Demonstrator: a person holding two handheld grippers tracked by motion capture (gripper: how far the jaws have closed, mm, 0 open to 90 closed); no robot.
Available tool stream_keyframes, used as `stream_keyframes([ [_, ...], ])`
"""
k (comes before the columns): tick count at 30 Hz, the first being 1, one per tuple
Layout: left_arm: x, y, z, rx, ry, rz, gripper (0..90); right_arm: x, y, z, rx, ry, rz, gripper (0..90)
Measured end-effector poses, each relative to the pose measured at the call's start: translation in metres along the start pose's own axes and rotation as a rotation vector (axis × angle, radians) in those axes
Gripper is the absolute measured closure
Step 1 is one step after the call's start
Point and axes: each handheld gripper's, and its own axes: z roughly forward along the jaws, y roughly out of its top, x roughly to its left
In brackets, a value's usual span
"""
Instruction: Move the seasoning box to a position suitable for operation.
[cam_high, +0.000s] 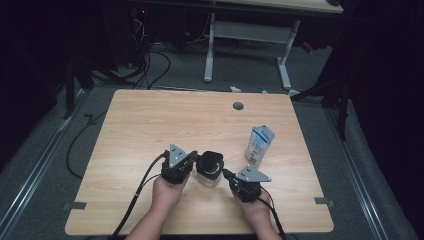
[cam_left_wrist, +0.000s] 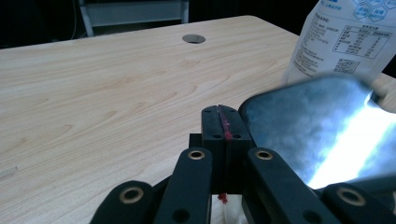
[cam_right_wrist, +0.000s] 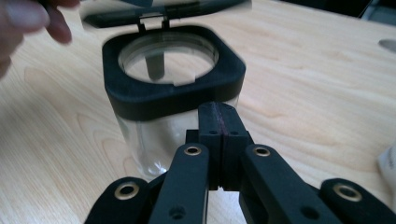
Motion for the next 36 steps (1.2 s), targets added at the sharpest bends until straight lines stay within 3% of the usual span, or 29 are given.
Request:
stream_keyframes([
  [4,0.003,-0.006,0.004,0.054,0.001,0.0,90.0,0.0,0.005,-0.007,-0.032,-0.013,0.002,89.9],
  [7,0.004,-0.01,0.004,0.039,-0.003,-0.023,90.0,-0.001,0.009,-0.012,-0.063,-0.021,0.004,89.9],
  [12,0.005,-0.01,-0.001,0.024,-0.004,-0.031,90.0,0.007,0.015,-0.014,-0.091,0.01,-0.019,89.9],
  [19,0.003,-0.022,-0.026,0.002,-0.012,-0.061,90.0,0.013,0.015,-0.012,-0.088,0.027,-0.032,89.9],
  [26,-0.014,-0.031,-0.043,0.003,-0.067,-0.078,90.0,0.013,0.015,-0.011,-0.094,0.026,-0.029,89.9],
  [33,-0.037,-0.019,-0.038,-0.017,-0.098,-0.034,90.0,0.014,0.014,-0.011,-0.095,0.022,-0.037,89.9],
  [36,-0.041,-0.011,-0.034,-0.029,-0.088,-0.033,90.0,0.013,0.014,-0.011,-0.1,0.028,-0.041,90.0],
])
